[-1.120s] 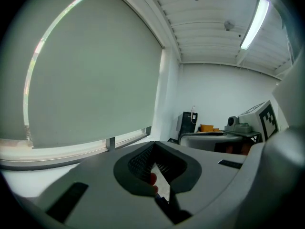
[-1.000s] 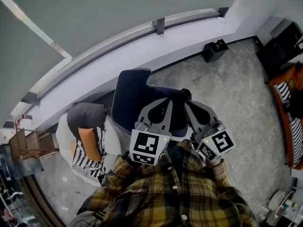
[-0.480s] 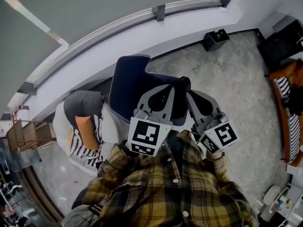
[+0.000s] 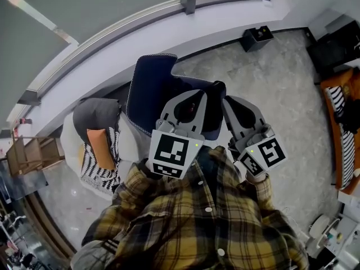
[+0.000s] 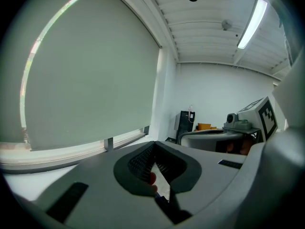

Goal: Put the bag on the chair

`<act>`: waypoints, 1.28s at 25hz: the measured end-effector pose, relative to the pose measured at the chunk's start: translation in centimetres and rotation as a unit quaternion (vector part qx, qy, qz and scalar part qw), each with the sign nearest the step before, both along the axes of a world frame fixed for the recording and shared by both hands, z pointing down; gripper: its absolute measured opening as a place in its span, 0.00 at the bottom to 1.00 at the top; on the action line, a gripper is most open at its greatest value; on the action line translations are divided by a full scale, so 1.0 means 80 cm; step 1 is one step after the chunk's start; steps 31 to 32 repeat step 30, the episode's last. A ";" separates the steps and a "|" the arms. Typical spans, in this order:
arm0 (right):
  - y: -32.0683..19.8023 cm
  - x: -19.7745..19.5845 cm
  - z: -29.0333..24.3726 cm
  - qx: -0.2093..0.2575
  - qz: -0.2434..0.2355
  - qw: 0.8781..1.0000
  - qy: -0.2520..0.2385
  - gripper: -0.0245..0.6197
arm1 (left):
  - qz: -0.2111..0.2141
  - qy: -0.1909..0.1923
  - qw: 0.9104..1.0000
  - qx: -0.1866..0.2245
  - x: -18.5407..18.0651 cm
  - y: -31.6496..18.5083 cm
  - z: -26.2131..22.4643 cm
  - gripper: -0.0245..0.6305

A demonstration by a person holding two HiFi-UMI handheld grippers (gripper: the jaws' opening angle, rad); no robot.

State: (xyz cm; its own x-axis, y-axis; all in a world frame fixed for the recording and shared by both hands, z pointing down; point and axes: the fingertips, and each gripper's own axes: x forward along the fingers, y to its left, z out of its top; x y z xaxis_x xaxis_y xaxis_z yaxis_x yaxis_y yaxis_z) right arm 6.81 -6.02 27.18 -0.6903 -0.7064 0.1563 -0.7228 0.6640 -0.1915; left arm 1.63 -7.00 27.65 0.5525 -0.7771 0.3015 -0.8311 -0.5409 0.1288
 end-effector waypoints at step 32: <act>-0.005 -0.001 0.011 -0.013 -0.006 1.000 0.000 0.06 | 0.033 -0.035 0.998 0.035 -0.001 -0.008 0.008 0.07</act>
